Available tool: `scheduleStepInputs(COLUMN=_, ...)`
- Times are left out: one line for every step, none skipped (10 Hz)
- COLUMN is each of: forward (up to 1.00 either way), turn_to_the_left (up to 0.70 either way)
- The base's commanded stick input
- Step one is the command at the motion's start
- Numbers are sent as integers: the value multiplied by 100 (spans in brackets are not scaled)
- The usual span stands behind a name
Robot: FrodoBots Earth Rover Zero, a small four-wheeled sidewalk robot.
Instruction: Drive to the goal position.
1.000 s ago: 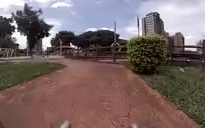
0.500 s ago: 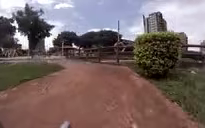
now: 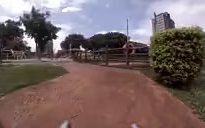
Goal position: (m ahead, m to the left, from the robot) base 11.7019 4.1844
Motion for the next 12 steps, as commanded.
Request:
scheduleStepInputs(forward=100, turn_to_the_left=0)
scheduleStepInputs(forward=100, turn_to_the_left=0)
scheduleStepInputs(forward=100, turn_to_the_left=0)
scheduleStepInputs(forward=100, turn_to_the_left=0)
scheduleStepInputs(forward=100, turn_to_the_left=0)
scheduleStepInputs(forward=100, turn_to_the_left=1)
scheduleStepInputs(forward=100, turn_to_the_left=24)
scheduleStepInputs(forward=100, turn_to_the_left=40)
scheduleStepInputs(forward=100, turn_to_the_left=40)
scheduleStepInputs(forward=100, turn_to_the_left=35)
scheduleStepInputs(forward=100, turn_to_the_left=25)
scheduleStepInputs(forward=100, turn_to_the_left=12)
